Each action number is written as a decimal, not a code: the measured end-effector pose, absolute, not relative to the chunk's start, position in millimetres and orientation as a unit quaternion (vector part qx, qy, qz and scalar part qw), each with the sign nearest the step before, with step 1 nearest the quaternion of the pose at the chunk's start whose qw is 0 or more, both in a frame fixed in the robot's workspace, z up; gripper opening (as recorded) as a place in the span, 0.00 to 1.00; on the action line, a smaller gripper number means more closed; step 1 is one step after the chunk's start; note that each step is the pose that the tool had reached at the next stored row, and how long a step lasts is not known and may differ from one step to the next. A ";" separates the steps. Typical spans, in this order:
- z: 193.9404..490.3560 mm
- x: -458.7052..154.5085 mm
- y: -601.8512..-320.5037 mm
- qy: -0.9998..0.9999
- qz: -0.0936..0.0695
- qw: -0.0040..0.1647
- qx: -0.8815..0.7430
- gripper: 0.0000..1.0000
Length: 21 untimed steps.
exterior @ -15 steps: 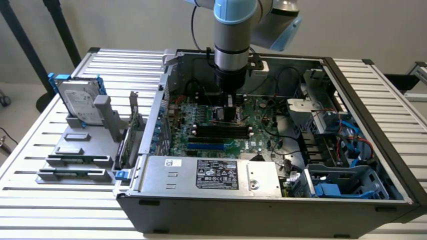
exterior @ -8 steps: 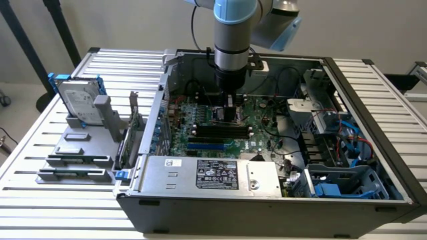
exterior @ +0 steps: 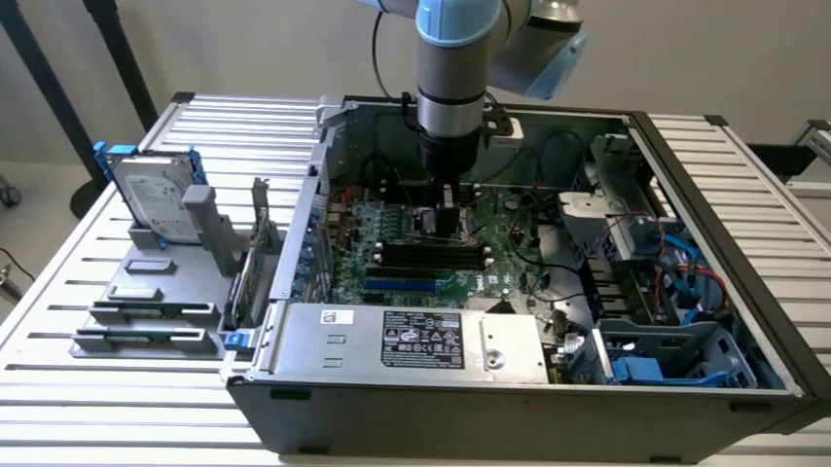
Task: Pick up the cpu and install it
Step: 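Place the cpu into insertion slot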
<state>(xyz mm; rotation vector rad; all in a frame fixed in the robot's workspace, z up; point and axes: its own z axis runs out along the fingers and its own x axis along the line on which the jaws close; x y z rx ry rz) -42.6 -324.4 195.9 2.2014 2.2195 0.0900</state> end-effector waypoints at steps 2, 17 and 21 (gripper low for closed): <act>196.2 -42.6 -324.4 0.710 0.029 0.007 0.703 0.69; 199.8 -44.9 -324.4 0.715 0.029 0.007 0.698 0.69; 200.4 -45.0 -324.4 0.716 0.029 0.007 0.698 0.69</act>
